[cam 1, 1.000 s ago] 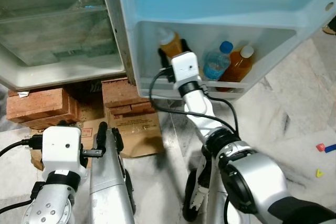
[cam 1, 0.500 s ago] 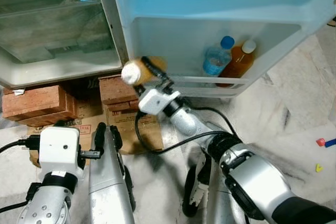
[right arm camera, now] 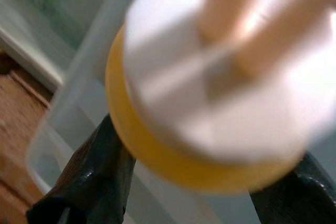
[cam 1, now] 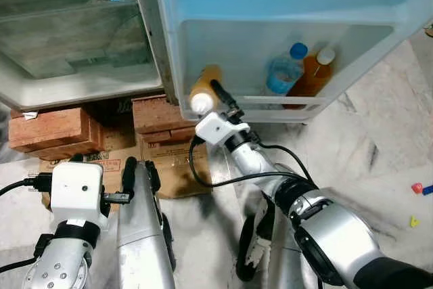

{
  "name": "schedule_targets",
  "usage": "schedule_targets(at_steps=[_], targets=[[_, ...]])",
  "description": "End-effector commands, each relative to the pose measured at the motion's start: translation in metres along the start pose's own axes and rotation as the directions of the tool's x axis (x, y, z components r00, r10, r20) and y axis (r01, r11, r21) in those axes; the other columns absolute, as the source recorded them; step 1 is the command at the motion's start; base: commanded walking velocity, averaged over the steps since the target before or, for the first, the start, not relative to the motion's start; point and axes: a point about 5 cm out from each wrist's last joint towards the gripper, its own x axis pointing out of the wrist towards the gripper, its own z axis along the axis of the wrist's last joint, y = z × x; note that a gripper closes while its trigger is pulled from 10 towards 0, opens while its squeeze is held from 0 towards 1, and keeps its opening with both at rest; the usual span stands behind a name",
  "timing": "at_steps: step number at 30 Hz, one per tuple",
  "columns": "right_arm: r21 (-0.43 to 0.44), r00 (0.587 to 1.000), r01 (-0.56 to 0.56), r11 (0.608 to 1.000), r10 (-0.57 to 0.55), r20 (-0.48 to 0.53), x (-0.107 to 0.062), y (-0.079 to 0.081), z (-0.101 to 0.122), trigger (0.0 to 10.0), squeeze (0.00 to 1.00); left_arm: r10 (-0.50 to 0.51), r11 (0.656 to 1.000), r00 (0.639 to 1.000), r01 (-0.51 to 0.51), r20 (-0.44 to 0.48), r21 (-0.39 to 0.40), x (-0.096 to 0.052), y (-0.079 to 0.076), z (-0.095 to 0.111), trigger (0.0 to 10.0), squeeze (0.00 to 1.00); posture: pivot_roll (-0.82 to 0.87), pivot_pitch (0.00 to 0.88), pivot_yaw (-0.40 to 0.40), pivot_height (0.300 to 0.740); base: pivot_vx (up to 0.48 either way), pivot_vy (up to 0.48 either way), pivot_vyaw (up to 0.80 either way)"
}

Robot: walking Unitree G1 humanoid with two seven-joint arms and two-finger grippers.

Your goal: Restocking fridge

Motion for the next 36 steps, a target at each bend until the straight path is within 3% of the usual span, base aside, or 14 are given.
schedule_targets(at_steps=[1,7,21,28,31,36], targets=[[0.008,0.982,0.09,0.996,-0.087,-0.17,-0.008,-0.018,-0.028,10.0,0.0,-0.005,1.0,1.0,0.006,-0.022,0.001,0.0,-0.002,-0.004,10.0,0.0,0.43,0.355,-0.044,0.503,0.0,0.0,0.0],[0.005,0.952,0.174,0.985,-0.167,-0.257,-0.006,-0.038,-0.038,10.0,0.0,-0.001,1.0,1.0,0.001,-0.016,-0.004,0.006,-0.002,-0.004,10.0,0.0,0.42,0.344,-0.051,0.503,0.0,0.0,0.0],[-0.077,0.911,0.306,0.949,-0.315,-0.266,0.008,-0.095,-0.041,10.0,0.0,0.018,0.999,1.0,-0.017,0.005,-0.047,0.019,-0.008,-0.006,10.0,0.0,0.37,0.298,-0.077,0.503,0.0,0.0,0.0],[-0.143,0.918,0.28,0.949,-0.309,-0.249,0.015,-0.123,-0.039,10.0,0.0,0.031,0.997,0.999,-0.03,0.018,-0.074,0.029,-0.012,-0.008,10.0,0.0,0.32,0.266,-0.099,0.503,0.0,0.0,0.0],[-0.219,0.928,0.236,0.947,-0.287,-0.239,0.023,-0.136,-0.033,10.0,0.0,0.033,0.995,0.999,-0.031,0.024,-0.091,0.034,-0.017,-0.009,10.0,0.0,0.3,0.247,-0.114,0.503,0.0,0.0,0.0],[-0.274,0.949,0.157,0.949,-0.222,-0.224,0.029,-0.138,-0.027,10.0,0.0,0.039,0.994,0.999,-0.036,0.026,-0.102,0.039,-0.02,-0.011,10.0,0.0,0.28,0.228,-0.128,0.503,0.0,0.0,0.0]])
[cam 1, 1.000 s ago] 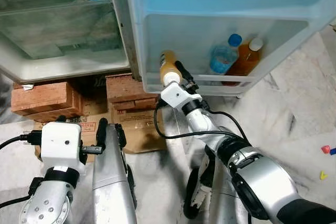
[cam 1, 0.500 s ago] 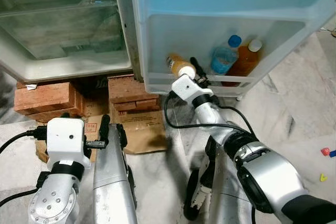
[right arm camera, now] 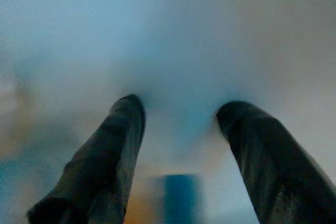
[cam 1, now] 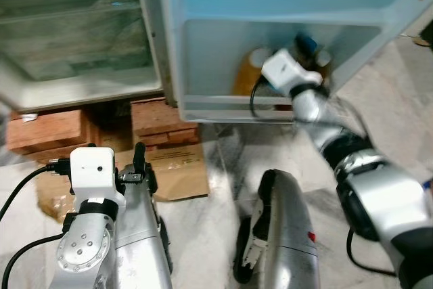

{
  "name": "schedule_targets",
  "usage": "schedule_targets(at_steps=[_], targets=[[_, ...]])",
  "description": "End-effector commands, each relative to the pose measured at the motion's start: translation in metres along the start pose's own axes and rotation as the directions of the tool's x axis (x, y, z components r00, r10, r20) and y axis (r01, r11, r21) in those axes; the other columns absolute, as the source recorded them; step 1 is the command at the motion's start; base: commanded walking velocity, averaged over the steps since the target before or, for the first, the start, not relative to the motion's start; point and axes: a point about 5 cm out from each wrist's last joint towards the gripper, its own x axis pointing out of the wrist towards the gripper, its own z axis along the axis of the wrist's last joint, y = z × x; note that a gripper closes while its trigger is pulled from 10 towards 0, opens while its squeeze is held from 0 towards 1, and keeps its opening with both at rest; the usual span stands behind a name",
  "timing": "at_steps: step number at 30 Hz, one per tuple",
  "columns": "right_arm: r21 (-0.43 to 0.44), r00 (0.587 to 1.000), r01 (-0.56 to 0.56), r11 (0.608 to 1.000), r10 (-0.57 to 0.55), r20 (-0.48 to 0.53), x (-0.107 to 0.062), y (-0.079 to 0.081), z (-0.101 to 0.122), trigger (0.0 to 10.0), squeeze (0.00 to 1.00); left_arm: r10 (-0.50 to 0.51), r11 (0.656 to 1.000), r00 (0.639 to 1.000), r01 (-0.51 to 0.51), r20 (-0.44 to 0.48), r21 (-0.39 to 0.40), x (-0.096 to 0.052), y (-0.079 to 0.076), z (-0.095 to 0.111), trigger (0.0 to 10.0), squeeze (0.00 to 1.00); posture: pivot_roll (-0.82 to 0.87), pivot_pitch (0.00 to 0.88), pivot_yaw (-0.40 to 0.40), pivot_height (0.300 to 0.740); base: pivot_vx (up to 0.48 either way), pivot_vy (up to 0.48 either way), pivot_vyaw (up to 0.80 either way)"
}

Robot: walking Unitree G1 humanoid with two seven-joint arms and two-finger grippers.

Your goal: Restocking fridge

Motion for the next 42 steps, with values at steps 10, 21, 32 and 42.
schedule_targets(at_steps=[10,21,32,42], targets=[[0.003,0.996,-0.084,0.996,0.084,-0.017,-0.003,0.004,-0.007,10.0,0.0,0.033,0.999,0.999,-0.033,-0.012,-0.002,0.007,0.0,-0.011,10.0,0.0,0.26,0.191,-0.147,0.503,0.0,0.0,0.0],[0.32,0.987,-0.157,0.934,0.133,0.096,-0.013,0.014,-0.001,10.0,0.0,0.084,0.996,0.996,-0.085,-0.026,-0.035,0.026,0.005,-0.019,10.0,0.0,0.22,0.122,-0.138,0.503,0.0,0.0,0.0],[0.425,0.945,-0.294,0.856,0.193,0.266,-0.029,0.02,0.003,10.0,0.0,0.066,0.997,0.998,-0.065,0.012,-0.042,0.044,-0.002,-0.02,10.0,0.0,0.17,0.049,-0.132,0.503,0.0,0.0,0.0],[0.673,0.993,-0.114,0.73,0.104,0.056,-0.081,0.04,-0.041,10.0,0.0,0.123,0.99,0.992,-0.122,0.007,-0.076,0.048,0.002,-0.032,10.0,0.0,0.12,0.0,-0.124,0.503,0.0,0.0,0.0]])
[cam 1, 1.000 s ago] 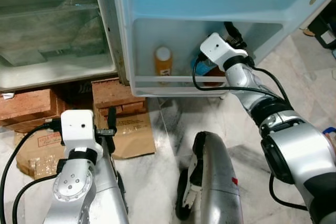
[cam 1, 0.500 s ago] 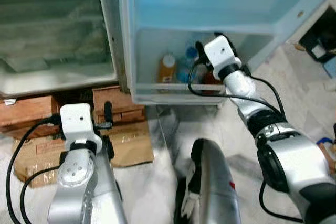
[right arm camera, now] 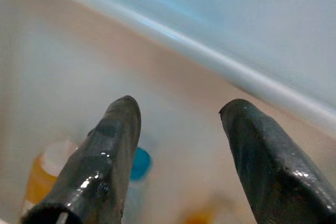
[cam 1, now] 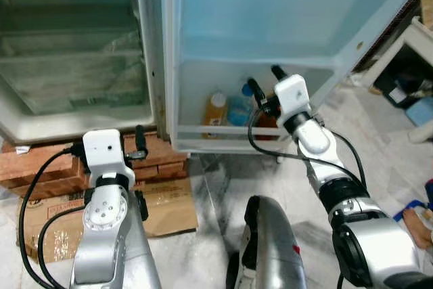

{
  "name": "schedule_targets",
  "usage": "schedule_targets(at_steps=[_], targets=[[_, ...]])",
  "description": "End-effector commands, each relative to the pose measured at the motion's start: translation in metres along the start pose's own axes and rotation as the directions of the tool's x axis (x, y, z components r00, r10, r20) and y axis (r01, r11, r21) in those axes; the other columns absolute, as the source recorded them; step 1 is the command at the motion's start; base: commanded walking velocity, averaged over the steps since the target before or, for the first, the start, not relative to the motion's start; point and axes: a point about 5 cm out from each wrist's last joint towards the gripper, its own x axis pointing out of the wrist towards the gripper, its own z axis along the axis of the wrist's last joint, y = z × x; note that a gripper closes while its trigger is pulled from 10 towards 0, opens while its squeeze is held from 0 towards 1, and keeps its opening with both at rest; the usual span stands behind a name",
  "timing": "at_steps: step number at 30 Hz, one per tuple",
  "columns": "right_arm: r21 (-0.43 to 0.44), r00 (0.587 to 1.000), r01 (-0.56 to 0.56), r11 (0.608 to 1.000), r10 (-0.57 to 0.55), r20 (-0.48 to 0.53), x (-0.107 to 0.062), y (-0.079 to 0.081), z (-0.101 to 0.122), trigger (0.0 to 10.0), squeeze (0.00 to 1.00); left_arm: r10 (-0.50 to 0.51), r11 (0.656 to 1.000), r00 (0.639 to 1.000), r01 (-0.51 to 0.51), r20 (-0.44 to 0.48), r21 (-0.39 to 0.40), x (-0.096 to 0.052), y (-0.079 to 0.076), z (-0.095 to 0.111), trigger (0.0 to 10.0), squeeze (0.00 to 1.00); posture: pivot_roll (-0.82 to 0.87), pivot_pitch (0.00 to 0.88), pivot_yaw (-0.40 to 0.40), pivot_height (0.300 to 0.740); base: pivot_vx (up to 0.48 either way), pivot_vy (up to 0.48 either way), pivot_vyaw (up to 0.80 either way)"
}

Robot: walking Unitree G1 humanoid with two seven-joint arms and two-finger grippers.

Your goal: Restocking fridge

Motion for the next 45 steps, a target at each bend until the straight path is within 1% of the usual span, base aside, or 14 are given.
schedule_targets(at_steps=[1,4,8,10,15,17,18,21,24,27,30,33,39,45], targets=[[0.09,0.993,0.11,0.99,-0.105,-0.052,-0.011,-0.005,-0.008,10.0,0.0,-0.007,1.0,1.0,0.007,-0.015,-0.008,0.0,-0.002,-0.006,10.0,0.0,0.12,0.0,-0.12,0.503,0.0,0.0,0.0],[0.116,0.986,0.134,0.984,-0.122,-0.111,-0.021,0.002,-0.016,10.0,0.0,-0.02,1.0,1.0,0.02,-0.007,0.006,0.001,-0.002,-0.007,10.0,0.0,0.1,0.0,-0.105,0.503,0.0,0.0,0.0],[0.212,0.995,0.082,0.974,-0.069,-0.068,-0.038,0.018,-0.006,10.0,0.0,-0.05,0.999,0.999,0.05,-0.01,0.003,0.003,-0.001,-0.008,10.0,0.0,0.08,0.0,-0.087,0.503,0.0,0.0,0.0],[0.239,0.996,0.087,0.967,-0.076,-0.054,-0.043,0.019,-0.003,10.0,0.0,-0.052,0.998,0.999,0.053,-0.009,0.024,0.003,0.0,-0.009,10.0,0.0,0.08,0.0,-0.081,0.508,0.0,0.0,0.0],[0.28,0.986,0.145,0.949,-0.117,-0.116,-0.06,0.017,0.0,10.0,0.0,-0.04,0.998,0.999,0.041,-0.017,0.041,-0.003,0.006,-0.014,10.0,0.0,0.08,0.0,-0.078,0.533,0.0,0.0,0.0],[0.292,0.97,0.213,0.932,-0.168,-0.173,-0.079,0.008,-0.004,10.0,0.0,-0.064,0.996,0.998,0.064,0.005,0.064,-0.011,0.007,-0.012,10.0,0.0,0.09,0.0,-0.074,0.552,0.0,0.0,0.0],[0.297,0.968,0.223,0.928,-0.174,-0.183,-0.082,0.007,-0.004,10.0,0.0,-0.072,0.995,0.997,0.071,0.008,0.067,-0.012,0.007,-0.012,10.0,0.0,0.09,0.0,-0.074,0.557,0.0,0.0,0.0],[0.294,0.954,0.246,0.924,-0.178,-0.239,-0.106,0.005,-0.007,10.0,0.0,-0.06,0.995,0.998,0.063,-0.034,0.077,-0.021,0.015,-0.018,10.0,0.0,0.08,0.0,-0.067,0.577,0.0,0.0,0.0],[0.291,0.951,0.24,0.926,-0.164,-0.261,-0.115,0.007,-0.006,10.0,0.0,-0.037,0.996,0.998,0.041,-0.053,0.08,-0.022,0.023,-0.022,10.0,0.0,0.07,0.0,-0.061,0.592,0.0,0.0,0.0],[0.297,0.949,0.243,0.924,-0.162,-0.272,-0.117,0.008,-0.002,10.0,0.0,-0.052,0.995,0.998,0.055,-0.046,0.082,-0.02,0.023,-0.021,10.0,0.0,0.06,0.0,-0.06,0.606,0.0,0.0,0.0],[0.316,0.946,0.255,0.914,-0.168,-0.279,-0.11,0.007,0.002,10.0,0.0,-0.086,0.992,0.996,0.089,-0.037,0.089,-0.018,0.013,-0.02,10.0,0.0,0.06,0.0,-0.059,0.631,0.0,0.0,0.0],[0.332,0.943,0.254,0.908,-0.156,-0.294,-0.11,0.01,0.002,10.0,0.0,-0.122,0.988,0.992,0.125,-0.041,0.089,-0.019,0.008,-0.02,10.0,0.0,0.05,0.0,-0.06,0.646,0.0,0.0,0.0],[0.349,0.937,0.25,0.903,-0.135,-0.322,-0.114,0.014,0.001,10.0,0.0,-0.125,0.987,0.991,0.129,-0.047,0.092,-0.019,0.008,-0.023,10.0,0.0,0.06,0.0,-0.063,0.675,0.0,0.0,0.0],[0.365,0.931,0.268,0.891,-0.142,-0.337,-0.108,0.012,-0.001,10.0,0.0,-0.128,0.987,0.991,0.131,-0.038,0.097,-0.014,0.005,-0.021,10.0,0.0,0.06,0.0,-0.062,0.715,0.0,0.0,0.0]])
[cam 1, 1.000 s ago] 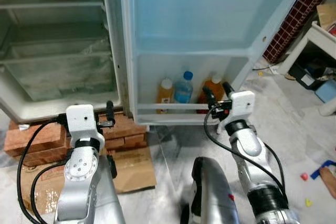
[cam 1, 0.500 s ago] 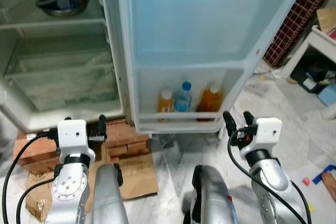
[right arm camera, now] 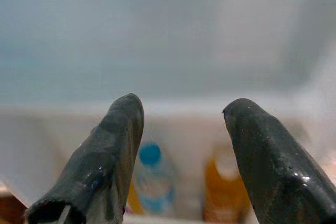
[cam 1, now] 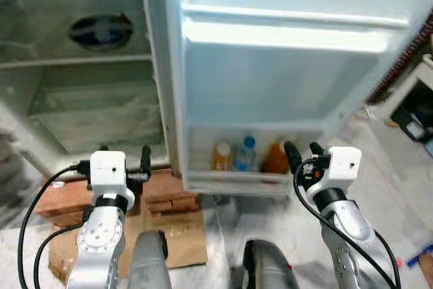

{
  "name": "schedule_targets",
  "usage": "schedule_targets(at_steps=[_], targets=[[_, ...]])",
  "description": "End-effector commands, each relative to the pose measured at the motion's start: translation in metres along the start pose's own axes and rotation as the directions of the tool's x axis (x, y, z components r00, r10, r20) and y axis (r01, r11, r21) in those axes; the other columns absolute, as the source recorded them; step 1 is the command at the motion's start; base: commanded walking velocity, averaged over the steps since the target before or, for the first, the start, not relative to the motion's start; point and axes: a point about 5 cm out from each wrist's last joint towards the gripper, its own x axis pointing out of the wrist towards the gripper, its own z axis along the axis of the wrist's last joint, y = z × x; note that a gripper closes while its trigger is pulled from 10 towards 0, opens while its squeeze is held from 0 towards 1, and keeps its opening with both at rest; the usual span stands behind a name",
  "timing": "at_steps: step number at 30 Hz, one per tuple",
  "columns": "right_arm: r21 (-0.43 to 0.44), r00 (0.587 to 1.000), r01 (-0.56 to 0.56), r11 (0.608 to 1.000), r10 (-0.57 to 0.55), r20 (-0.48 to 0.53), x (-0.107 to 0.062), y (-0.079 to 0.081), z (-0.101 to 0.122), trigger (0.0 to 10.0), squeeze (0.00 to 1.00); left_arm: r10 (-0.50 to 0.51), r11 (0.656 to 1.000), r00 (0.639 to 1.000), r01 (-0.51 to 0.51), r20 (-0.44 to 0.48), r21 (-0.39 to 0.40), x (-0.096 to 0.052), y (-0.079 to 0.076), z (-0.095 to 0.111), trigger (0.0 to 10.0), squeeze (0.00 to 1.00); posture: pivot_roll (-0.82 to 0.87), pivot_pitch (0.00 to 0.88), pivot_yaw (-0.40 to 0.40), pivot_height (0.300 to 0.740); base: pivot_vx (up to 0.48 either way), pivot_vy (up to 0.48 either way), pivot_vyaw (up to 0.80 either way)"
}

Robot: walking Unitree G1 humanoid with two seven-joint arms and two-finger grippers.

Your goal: Restocking fridge

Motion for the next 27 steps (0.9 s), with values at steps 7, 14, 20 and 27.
schedule_targets(at_steps=[7,14,20,27], targets=[[-0.068,0.998,0.032,0.997,-0.036,-0.046,0.0022,-0.0052,-0.0057,10.0,0.0,-0.011,1.0,1.0,0.01,0.01,0.016,0.003,-0.0016,0.0023,10.0,0.0,0.06,0.0,-0.062,0.715,-0.271,0.0,0.0],[-0.048,0.998,0.022,0.999,-0.024,-0.05,0.0028,-0.0046,-0.0072,10.0,0.0,-0.016,1.0,1.0,0.016,0.013,0.017,0.0042,-0.0033,0.0022,10.0,0.0,0.06,0.0,-0.061,0.715,-0.273,0.0,0.0],[-0.015,0.999,0.02,1.0,-0.021,-0.05,0.0037,-0.005,-0.0076,10.0,0.0,-0.017,1.0,1.0,0.017,0.015,0.015,0.0059,-0.0037,0.0032,10.0,0.0,0.06,0.0,-0.061,0.715,-0.294,0.0,0.0],[0.01,0.999,-0.016,1.0,0.017,-0.036,0.0032,-0.0016,-0.0048,10.0,0.0,-0.018,1.0,1.0,0.018,0.02,0.015,0.008,-0.0053,0.0046,10.0,0.0,0.05,0.0,-0.063,0.735,-0.162,0.0,0.0]])
